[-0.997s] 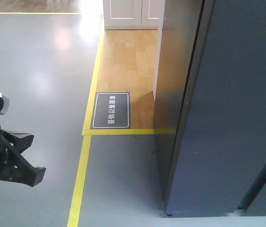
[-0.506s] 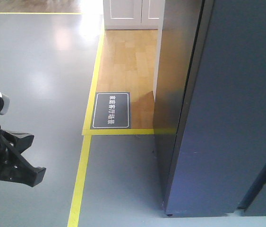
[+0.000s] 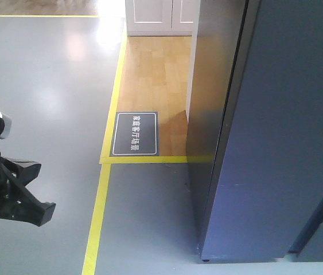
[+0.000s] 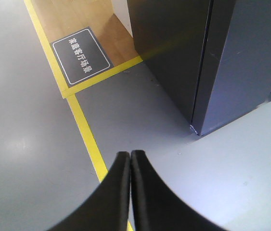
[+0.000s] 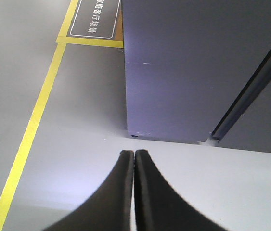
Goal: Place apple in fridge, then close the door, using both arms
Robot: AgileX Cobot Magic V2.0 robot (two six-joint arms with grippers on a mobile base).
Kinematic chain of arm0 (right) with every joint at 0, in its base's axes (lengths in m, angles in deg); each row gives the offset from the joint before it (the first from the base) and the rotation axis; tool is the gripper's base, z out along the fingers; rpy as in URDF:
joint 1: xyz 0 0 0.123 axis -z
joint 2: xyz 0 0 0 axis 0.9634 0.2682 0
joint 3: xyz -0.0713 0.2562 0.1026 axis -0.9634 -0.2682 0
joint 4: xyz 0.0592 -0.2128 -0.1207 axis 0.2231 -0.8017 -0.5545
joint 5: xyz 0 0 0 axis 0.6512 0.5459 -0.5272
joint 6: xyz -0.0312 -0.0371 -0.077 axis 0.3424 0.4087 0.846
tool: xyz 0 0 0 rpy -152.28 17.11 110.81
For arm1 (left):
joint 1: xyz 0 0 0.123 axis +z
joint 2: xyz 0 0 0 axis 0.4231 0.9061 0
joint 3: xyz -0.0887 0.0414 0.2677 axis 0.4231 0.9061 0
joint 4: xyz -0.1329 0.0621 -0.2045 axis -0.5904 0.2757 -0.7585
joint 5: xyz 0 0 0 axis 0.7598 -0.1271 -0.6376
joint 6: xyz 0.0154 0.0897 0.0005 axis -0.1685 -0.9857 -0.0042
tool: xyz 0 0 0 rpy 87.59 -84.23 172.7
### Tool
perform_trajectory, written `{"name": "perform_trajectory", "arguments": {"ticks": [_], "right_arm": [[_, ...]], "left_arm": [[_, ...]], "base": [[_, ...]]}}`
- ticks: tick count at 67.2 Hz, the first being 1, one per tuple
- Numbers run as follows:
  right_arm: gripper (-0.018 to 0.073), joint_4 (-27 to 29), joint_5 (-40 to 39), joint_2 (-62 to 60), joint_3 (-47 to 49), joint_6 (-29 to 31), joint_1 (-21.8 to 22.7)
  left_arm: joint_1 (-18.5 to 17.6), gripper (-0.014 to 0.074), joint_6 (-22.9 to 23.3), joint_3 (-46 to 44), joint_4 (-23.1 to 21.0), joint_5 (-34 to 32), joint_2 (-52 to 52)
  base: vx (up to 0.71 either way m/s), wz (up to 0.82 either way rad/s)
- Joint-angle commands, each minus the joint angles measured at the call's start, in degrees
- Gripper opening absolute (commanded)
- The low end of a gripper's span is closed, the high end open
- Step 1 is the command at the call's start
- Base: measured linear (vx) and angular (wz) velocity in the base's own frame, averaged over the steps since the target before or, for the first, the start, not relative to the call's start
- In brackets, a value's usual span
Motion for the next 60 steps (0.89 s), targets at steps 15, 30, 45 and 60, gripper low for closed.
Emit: {"name": "perform_trajectory", "arguments": {"ticks": [15, 30, 45, 60], "right_arm": [[-0.0003, -0.30, -3.22, 0.65, 1.30, 0.14, -0.03], [-0.0003, -0.30, -3.22, 0.65, 1.30, 0.14, -0.03], [-0.0003, -0.30, -3.17, 0.65, 1.30, 0.14, -0.03], [-0.0003, -0.30, -3.17, 0.65, 1.30, 0.14, -0.03]], "left_arm": [[0.06, -0.0006, 0.74, -1.35, 1.35, -2.38, -0.74], [1.11, -0.0006, 0.29, -1.35, -1.71, -2.48, -0.86], [12.96, -0.0006, -18.32, 3.13, -19.54, -14.04, -8.04], [23.82, -0.0006, -25.59, 15.56, -27.69, -24.68, -21.33]], "base": [[0.00, 0.00], [0.00, 0.00], [0.00, 0.00], [0.00, 0.00]]}}
